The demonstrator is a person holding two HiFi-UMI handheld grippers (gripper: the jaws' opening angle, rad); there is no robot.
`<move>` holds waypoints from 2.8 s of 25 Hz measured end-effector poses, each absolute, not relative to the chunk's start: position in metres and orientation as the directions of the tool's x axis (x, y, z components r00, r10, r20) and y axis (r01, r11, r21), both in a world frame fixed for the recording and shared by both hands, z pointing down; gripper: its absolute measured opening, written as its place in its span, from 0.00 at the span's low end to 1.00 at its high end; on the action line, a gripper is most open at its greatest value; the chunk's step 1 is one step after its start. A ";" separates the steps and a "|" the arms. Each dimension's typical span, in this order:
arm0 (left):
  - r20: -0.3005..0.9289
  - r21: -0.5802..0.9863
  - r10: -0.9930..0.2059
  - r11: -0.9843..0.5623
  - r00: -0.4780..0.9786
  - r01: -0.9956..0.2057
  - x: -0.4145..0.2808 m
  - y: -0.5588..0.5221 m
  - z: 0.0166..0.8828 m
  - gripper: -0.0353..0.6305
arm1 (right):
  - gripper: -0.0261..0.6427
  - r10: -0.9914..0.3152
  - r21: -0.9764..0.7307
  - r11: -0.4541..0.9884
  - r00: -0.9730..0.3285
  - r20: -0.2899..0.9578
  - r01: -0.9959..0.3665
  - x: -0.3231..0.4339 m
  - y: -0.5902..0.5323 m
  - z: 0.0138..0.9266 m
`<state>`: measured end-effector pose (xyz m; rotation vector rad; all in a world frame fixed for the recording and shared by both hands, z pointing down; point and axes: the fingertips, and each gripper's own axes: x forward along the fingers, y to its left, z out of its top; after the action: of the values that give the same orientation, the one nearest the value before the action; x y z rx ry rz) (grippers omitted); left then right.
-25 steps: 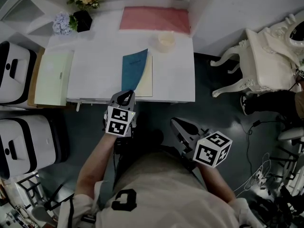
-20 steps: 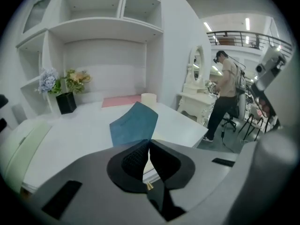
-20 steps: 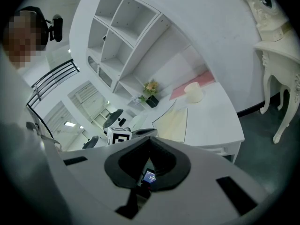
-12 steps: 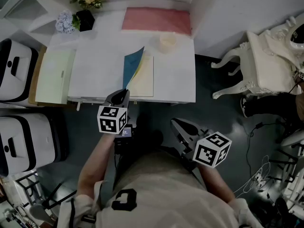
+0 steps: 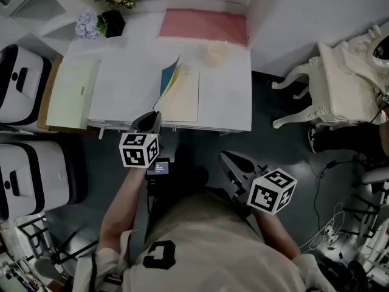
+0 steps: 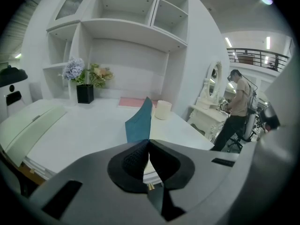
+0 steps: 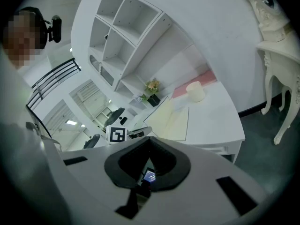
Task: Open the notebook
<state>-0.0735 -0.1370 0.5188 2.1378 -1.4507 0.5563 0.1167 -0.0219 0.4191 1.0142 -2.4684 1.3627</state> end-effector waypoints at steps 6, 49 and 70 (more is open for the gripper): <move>0.578 0.171 -0.748 -0.279 0.325 -0.945 -0.085 -0.137 0.517 0.08 | 0.06 -0.481 -0.694 0.371 -0.767 0.425 -0.617 0.116 -0.021 0.419; 0.624 0.379 -0.750 0.046 0.219 -0.924 -0.176 -0.130 0.561 0.09 | 0.06 -0.411 -0.696 0.387 -0.789 0.457 -0.605 0.085 -0.040 0.426; 0.762 0.013 -0.646 -0.040 0.036 -0.999 -0.191 -0.136 0.602 0.17 | 0.06 -0.385 -0.677 0.411 -0.790 0.477 -0.610 0.060 -0.065 0.429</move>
<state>-0.1907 -0.1361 0.6021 1.7464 -1.6676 0.7949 0.0597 -0.0650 0.4287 0.8732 -2.4221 1.3187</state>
